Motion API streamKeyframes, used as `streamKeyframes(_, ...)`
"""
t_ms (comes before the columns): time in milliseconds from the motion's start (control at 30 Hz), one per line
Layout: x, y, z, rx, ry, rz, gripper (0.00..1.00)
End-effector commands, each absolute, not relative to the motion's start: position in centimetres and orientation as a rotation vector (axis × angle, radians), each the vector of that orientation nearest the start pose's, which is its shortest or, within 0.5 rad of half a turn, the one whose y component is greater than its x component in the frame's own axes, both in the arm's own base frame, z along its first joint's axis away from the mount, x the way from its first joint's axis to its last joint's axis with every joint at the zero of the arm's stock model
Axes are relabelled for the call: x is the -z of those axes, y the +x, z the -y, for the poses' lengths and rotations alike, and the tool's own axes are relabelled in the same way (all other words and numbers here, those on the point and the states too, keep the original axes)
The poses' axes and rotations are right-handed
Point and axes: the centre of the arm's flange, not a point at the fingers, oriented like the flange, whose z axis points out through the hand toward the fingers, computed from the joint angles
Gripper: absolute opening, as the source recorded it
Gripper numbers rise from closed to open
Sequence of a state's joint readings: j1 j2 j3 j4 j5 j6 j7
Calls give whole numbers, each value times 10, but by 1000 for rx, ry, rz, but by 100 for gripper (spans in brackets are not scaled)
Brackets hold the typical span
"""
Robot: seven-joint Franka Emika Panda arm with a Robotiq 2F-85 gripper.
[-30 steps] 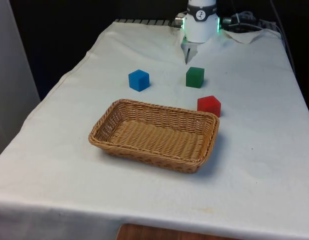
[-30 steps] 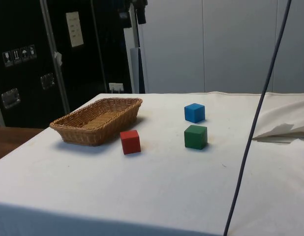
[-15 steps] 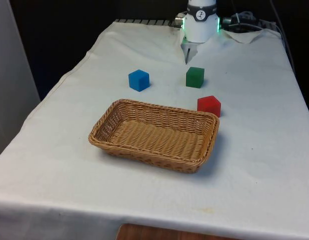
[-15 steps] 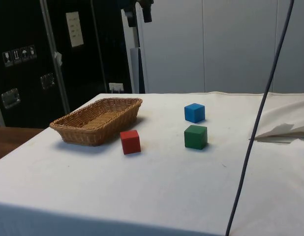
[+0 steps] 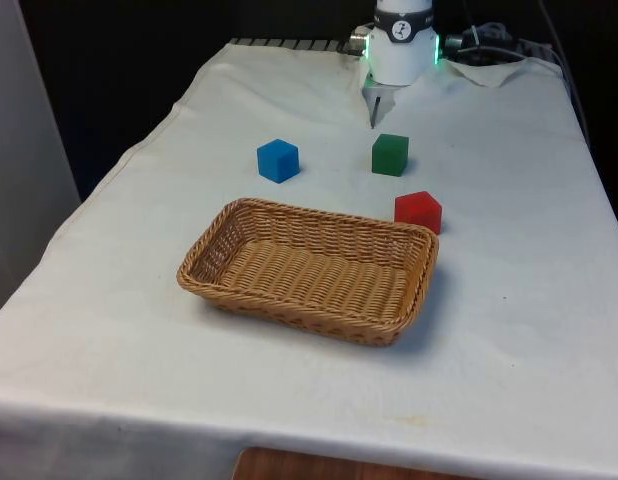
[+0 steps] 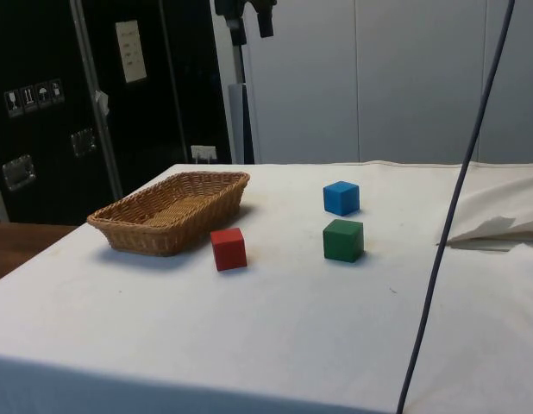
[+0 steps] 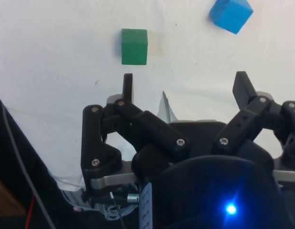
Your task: Pick up the blue cube and place it into the basket.
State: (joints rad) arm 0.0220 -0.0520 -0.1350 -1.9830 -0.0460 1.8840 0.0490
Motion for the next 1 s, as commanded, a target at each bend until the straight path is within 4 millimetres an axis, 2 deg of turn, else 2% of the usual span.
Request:
streamKeyframes(0, -484, 533, 67, -65, -3173, -249, 100)
streamKeyframes(467, -482, 532, 74, -67, -3181, -341, 100)
streamKeyframes(967, -480, 531, 77, 35, -3235, -458, 100)
